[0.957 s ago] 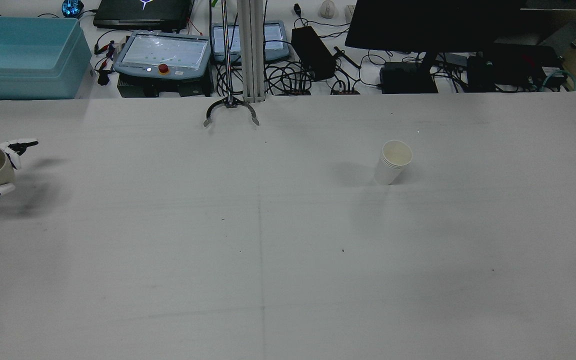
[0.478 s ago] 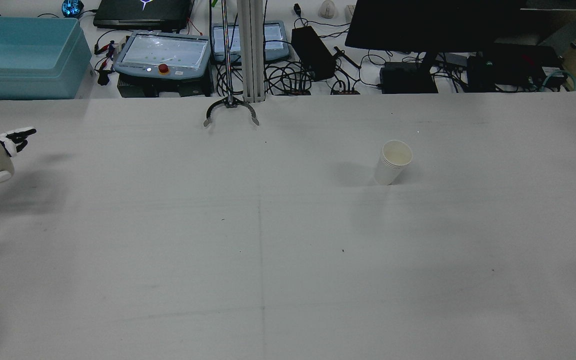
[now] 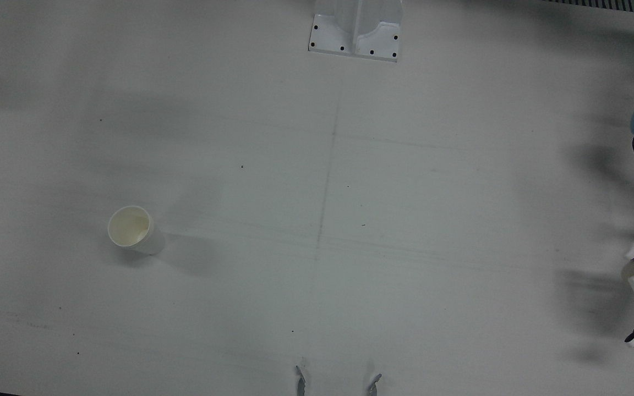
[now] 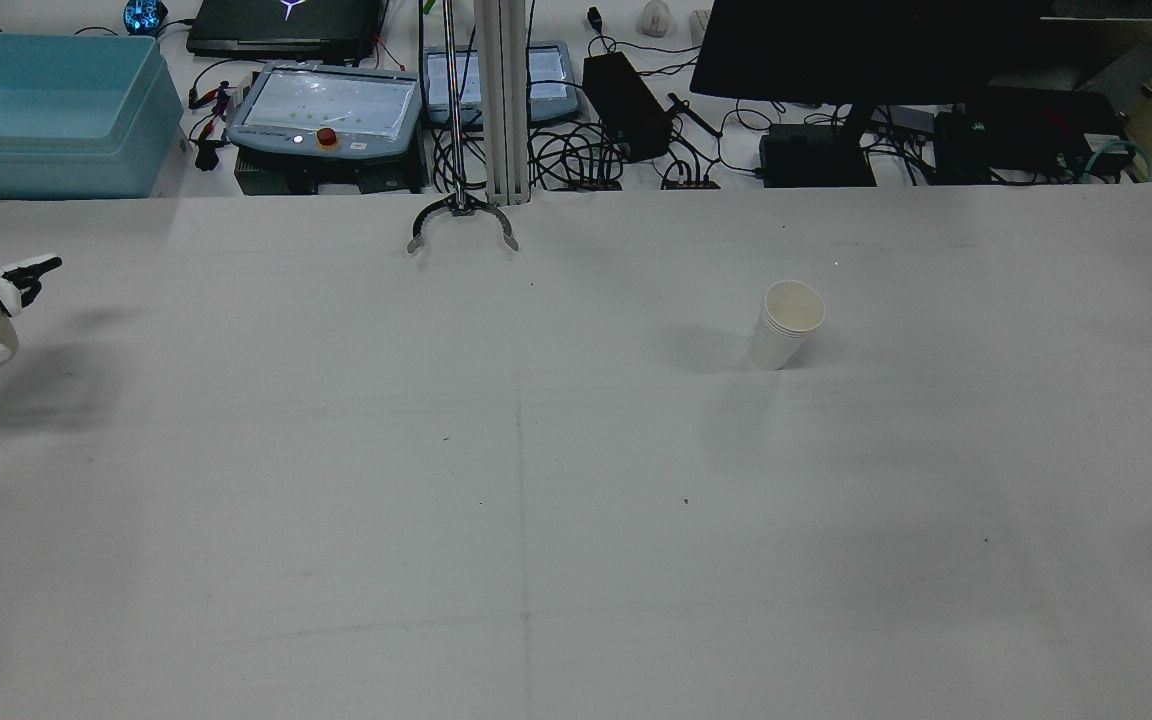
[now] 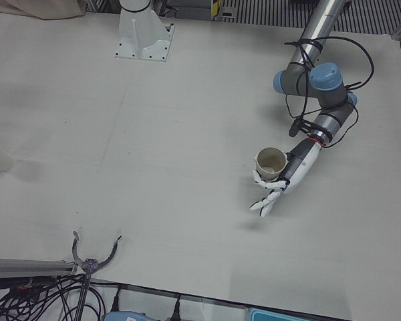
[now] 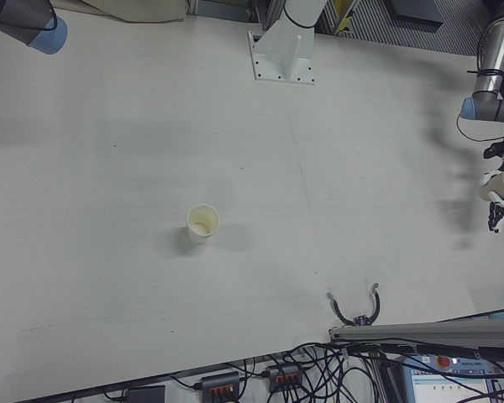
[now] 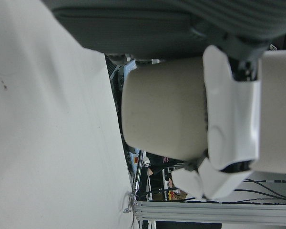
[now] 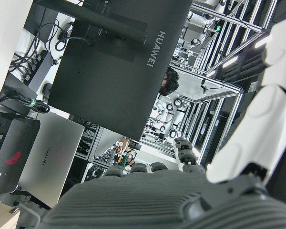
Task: Pour water
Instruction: 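Lift the beige cup with the left hand and draw it toward the robot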
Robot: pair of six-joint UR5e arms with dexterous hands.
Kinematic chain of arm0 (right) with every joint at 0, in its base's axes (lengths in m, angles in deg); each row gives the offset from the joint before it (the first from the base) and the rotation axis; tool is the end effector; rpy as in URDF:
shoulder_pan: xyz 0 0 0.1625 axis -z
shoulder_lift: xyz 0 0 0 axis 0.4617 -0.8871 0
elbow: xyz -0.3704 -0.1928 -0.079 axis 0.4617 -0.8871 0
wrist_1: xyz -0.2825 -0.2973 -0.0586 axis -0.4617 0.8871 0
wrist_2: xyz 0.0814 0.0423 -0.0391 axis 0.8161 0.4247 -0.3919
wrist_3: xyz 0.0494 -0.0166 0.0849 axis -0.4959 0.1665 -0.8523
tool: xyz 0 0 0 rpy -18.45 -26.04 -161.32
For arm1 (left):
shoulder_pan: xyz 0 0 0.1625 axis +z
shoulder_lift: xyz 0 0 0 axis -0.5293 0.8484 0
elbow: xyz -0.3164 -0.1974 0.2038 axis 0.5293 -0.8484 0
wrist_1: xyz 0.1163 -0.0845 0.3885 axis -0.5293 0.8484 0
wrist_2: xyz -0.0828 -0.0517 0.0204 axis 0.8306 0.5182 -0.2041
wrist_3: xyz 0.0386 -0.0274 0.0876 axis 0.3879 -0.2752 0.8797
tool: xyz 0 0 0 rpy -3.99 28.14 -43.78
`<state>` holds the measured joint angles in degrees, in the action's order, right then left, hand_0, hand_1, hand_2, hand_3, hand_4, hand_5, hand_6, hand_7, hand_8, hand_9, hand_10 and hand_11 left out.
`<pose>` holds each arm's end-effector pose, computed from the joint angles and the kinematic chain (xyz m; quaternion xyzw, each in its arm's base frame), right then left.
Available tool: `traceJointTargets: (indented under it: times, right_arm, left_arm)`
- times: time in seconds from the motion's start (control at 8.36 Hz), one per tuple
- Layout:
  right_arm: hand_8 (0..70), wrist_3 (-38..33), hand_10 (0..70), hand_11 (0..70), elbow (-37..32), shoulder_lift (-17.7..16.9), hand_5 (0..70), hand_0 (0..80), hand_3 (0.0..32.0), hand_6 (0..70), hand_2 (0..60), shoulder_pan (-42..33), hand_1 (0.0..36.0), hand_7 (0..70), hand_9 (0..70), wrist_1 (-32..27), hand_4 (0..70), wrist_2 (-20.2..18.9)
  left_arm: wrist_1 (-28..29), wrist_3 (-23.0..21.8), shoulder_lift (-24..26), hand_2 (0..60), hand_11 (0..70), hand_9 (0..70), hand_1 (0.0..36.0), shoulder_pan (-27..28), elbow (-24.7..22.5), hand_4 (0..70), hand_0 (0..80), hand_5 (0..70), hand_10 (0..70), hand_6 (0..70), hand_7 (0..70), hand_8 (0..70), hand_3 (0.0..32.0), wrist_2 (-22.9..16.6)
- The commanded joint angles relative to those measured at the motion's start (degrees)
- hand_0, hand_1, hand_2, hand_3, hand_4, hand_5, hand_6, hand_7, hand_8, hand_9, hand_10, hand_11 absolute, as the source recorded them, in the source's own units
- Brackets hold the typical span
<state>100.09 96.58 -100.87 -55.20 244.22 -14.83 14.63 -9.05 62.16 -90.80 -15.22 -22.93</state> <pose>0.0831 -0.5006 0.6605 0.1141 -0.6879 0.7071 0.1173 0.1490 -0.5144 0.6928 -0.1352 0.7750 -0.5868 0.1915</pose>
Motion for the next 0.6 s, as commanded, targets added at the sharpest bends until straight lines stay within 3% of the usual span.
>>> traceJointTargets:
  times: [0.0,0.24,0.36,0.48]
  right_arm:
    - [0.0,-0.17,0.0,0.0,-0.07,-0.02,6.8,41.8,0.0,0.0,16.1,-0.28,12.1,0.0,0.0,-0.08,0.2,0.00]
    - [0.0,-0.35,0.0,0.0,0.02,-0.11,6.6,41.7,0.0,0.0,15.2,-1.07,11.8,0.0,0.0,-0.08,0.0,0.00]
    - [0.0,-0.35,0.0,0.0,0.19,-0.11,6.5,41.3,0.0,0.0,14.9,-1.42,11.5,0.0,0.0,-0.08,0.1,0.00]
    - [0.0,-0.43,0.0,0.0,0.37,-0.11,6.9,41.3,0.0,0.0,14.9,-1.68,11.4,0.0,0.0,-0.08,0.2,0.00]
  left_arm:
    - [0.39,0.02,-1.25,0.5,0.4,2.4,15.7,-0.48,-0.25,38.7,55.7,51.6,0.0,12.6,18.5,3.4,0.0,0.24]
    - [0.66,0.02,-1.78,8.9,0.0,2.3,7.6,-2.05,-0.16,39.4,46.1,51.7,0.0,12.1,18.7,2.4,0.0,0.33]
    - [0.75,0.02,-1.87,11.0,0.0,3.9,0.2,-2.24,-0.25,62.6,35.8,52.3,0.0,14.2,17.8,3.9,0.0,0.42]
    - [0.66,0.02,-2.30,11.6,0.0,3.7,0.0,-3.28,-0.51,70.0,37.5,52.3,0.4,14.4,14.5,4.4,0.0,0.51]
